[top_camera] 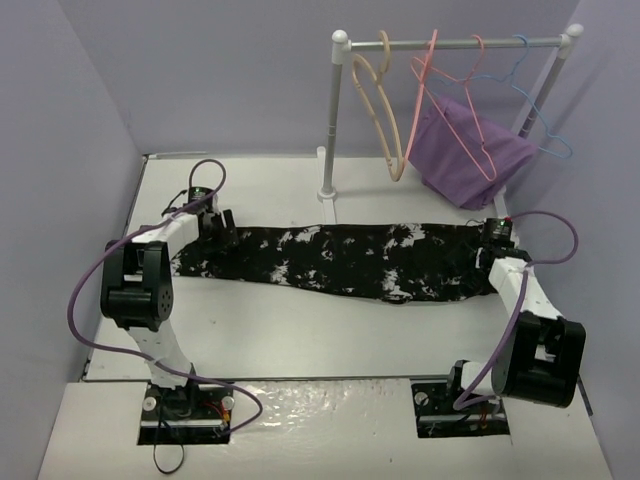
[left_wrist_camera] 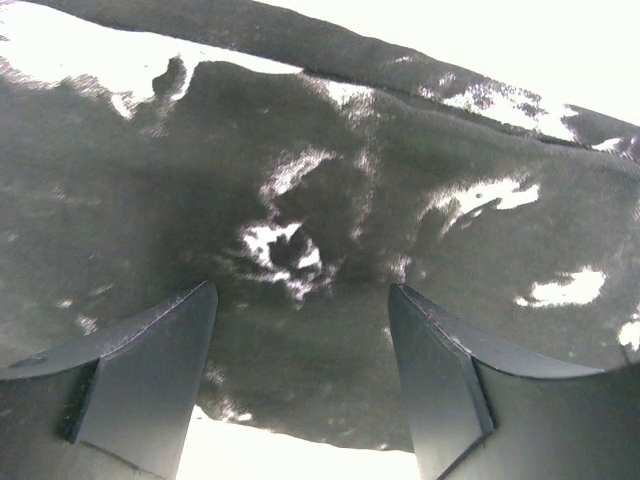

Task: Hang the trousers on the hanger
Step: Fold the trousers at the center of the board.

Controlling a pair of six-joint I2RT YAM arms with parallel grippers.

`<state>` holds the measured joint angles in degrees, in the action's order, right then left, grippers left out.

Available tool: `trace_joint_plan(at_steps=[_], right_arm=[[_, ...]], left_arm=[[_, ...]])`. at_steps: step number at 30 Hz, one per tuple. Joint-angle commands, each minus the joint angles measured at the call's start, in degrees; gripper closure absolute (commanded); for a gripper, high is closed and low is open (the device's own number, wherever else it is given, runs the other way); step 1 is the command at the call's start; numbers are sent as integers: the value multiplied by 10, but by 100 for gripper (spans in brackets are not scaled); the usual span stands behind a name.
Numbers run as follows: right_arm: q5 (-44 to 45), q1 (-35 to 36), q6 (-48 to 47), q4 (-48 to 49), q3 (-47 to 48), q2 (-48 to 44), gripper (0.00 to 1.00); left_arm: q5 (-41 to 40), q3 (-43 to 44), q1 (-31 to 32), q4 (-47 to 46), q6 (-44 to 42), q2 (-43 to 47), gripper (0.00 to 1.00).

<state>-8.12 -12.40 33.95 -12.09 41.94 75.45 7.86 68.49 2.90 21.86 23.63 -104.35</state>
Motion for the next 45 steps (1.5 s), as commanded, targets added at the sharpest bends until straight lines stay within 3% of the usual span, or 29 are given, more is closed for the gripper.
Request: trace_joint_plan(at_steps=[1, 11, 18, 26, 33, 38, 45], right_arm=[[1, -3, -18, 28, 94, -26, 48], [-6, -16, 42, 157, 49, 74, 51], [32, -99, 45, 175, -14, 90, 52], [103, -120, 29, 109, 17, 55, 51], [184, -52, 22, 20, 57, -45, 46], [168, -13, -25, -63, 127, -71, 32], [87, 20, -79, -112, 127, -124, 23]], left_arm=[[11, 7, 6, -4, -7, 73, 33], [-10, -19, -15, -33, 30, 9, 33], [-5, -30, -57, -45, 37, -22, 33], [-3, -21, -85, -35, 38, 13, 33], [-39, -10, -120, -33, 42, 95, 32], [-50, -26, -160, -52, 28, 162, 29], [-40, -35, -232, -12, 17, 171, 21]])
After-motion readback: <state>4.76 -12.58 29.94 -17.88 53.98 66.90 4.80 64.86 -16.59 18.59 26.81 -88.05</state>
